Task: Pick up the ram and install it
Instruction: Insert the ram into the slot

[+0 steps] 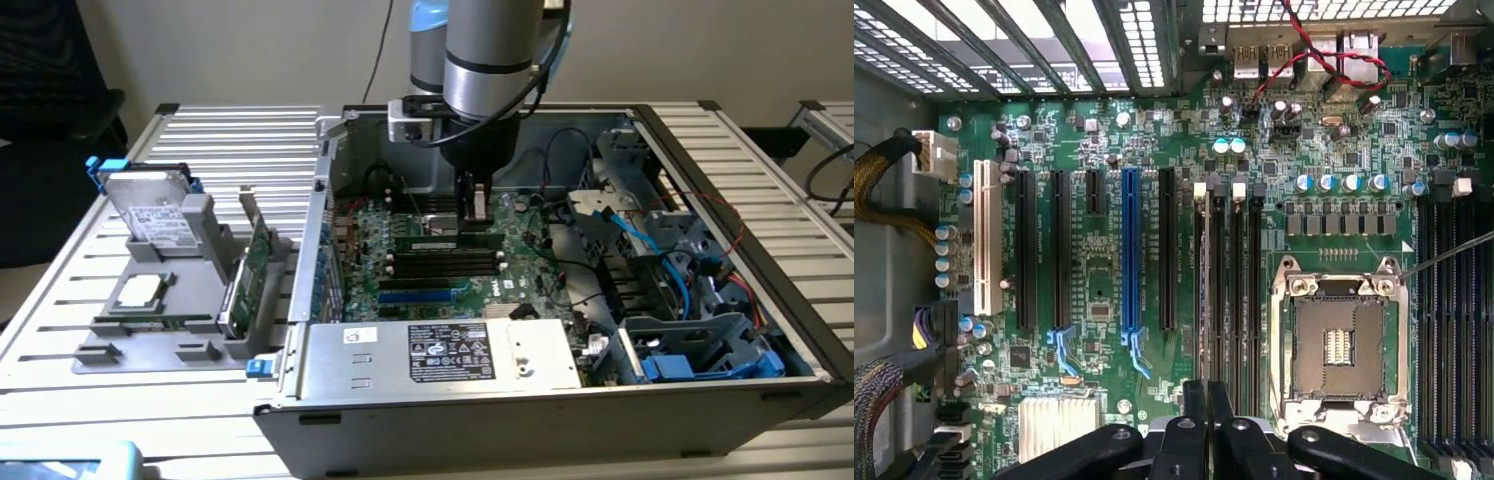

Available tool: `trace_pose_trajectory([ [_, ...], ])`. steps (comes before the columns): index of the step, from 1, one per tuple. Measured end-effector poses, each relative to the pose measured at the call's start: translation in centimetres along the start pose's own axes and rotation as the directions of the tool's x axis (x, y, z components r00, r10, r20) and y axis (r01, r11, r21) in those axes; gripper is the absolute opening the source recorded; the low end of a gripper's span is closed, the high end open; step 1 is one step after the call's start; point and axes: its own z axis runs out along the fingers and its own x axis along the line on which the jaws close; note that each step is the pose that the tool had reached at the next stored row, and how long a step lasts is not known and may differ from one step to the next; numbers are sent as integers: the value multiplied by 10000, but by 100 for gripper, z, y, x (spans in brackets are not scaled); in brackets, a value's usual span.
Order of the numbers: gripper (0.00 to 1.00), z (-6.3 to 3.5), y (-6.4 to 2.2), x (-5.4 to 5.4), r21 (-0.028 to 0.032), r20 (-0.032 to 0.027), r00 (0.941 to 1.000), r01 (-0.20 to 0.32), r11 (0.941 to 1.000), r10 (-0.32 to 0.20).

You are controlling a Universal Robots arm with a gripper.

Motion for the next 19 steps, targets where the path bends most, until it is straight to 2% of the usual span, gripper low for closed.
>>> trace_pose_trajectory([
  [11,13,28,-1,-3,14,2,10000,30,10000,-30],
  [16,13,54,6,-4,83,1,10000,52,10000,-52],
  [19,13,69,9,-4,90,2,10000,57,9999,-57],
])
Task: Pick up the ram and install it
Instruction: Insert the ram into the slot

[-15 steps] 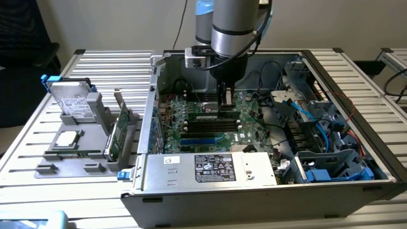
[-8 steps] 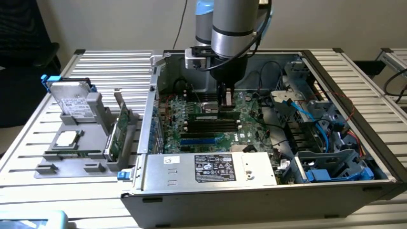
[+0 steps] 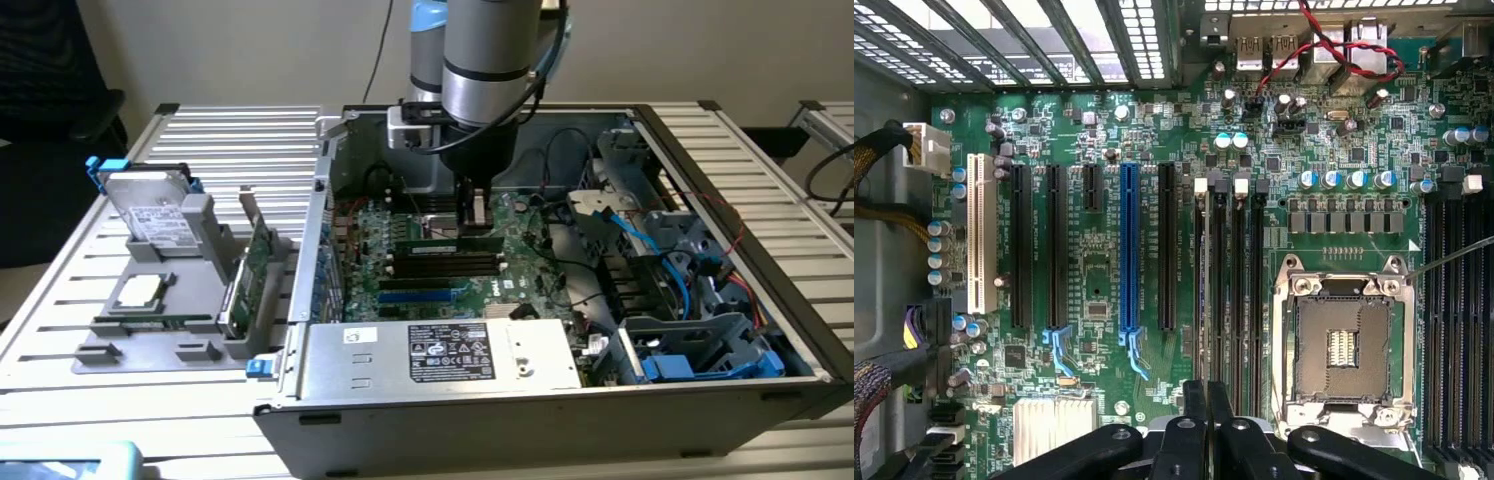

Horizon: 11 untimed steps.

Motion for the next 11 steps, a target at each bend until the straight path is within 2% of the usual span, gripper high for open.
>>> trace_pose_trajectory([
  [3,13,14,1,1,1,-4,10000,16,10000,-16],
  [4,13,22,1,0,2,-24,10000,22,10000,-22],
  [6,13,30,1,0,4,-127,9999,40,10000,-40],
  [7,13,32,1,-1,4,-151,9999,50,10000,-50],
  [11,13,35,1,0,4,-150,9999,52,10000,-52],
])
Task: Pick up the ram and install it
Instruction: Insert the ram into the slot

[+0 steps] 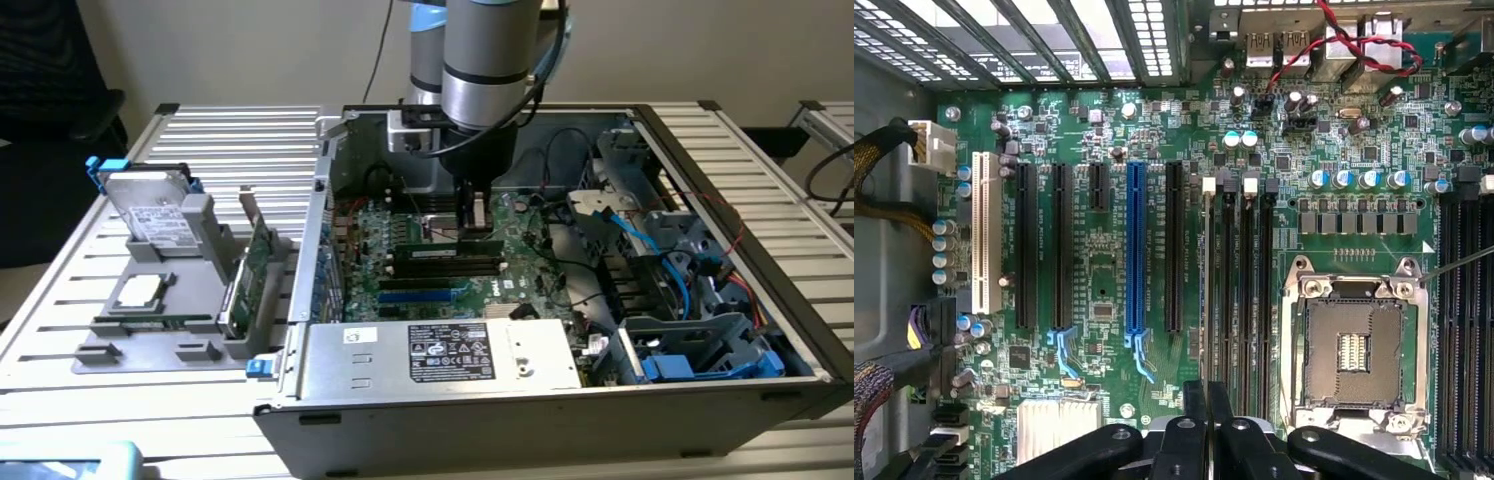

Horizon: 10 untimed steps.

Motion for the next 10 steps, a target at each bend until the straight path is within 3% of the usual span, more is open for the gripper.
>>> trace_pose_trajectory([
  [10,13,56,1,-19,17,2,10000,-2,10000,2],
])
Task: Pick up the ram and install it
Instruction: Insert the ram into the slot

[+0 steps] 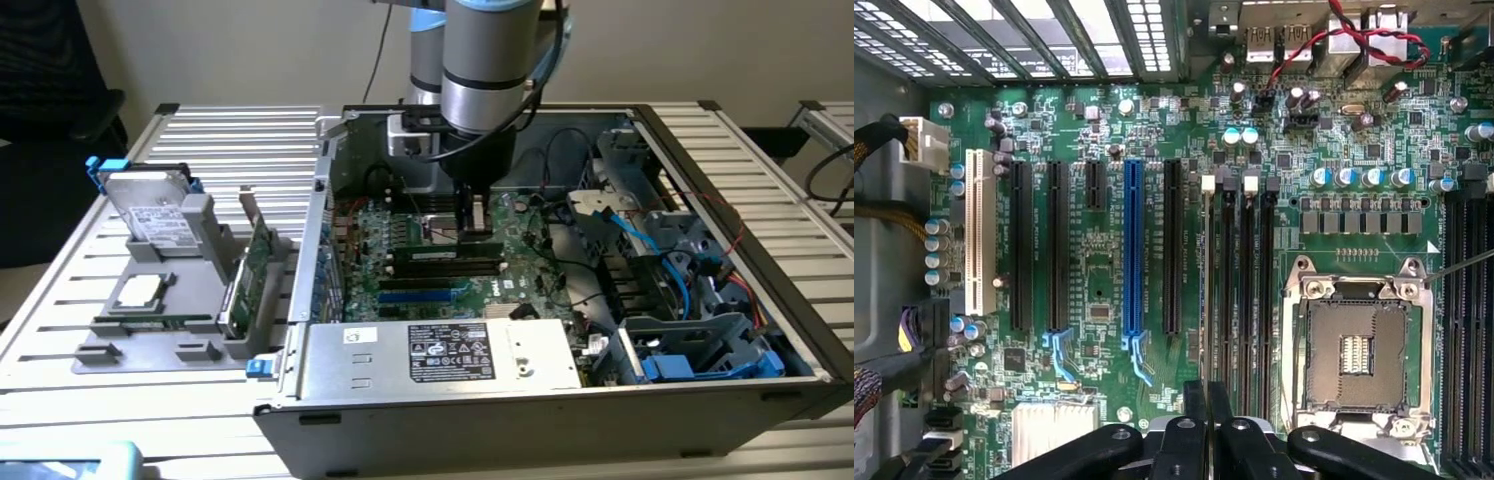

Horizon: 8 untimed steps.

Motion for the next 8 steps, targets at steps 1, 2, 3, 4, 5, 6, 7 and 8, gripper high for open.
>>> trace_pose_trajectory([
  [1,13,4,0,0,2,0,10000,1,10000,-1],
  [2,13,10,0,-1,2,0,10000,2,10000,-2],
  [3,13,23,0,-1,3,-1,10000,2,10000,-2],
  [4,13,29,0,-2,3,0,10000,2,10000,-2],
  [5,13,33,0,-1,3,2,10000,1,10000,-1],
  [6,13,35,0,-1,1,9,10000,1,10000,-1],
  [7,13,37,0,-2,1,22,10000,0,10000,0],
  [8,13,40,0,-3,2,39,10000,0,10000,0],
])
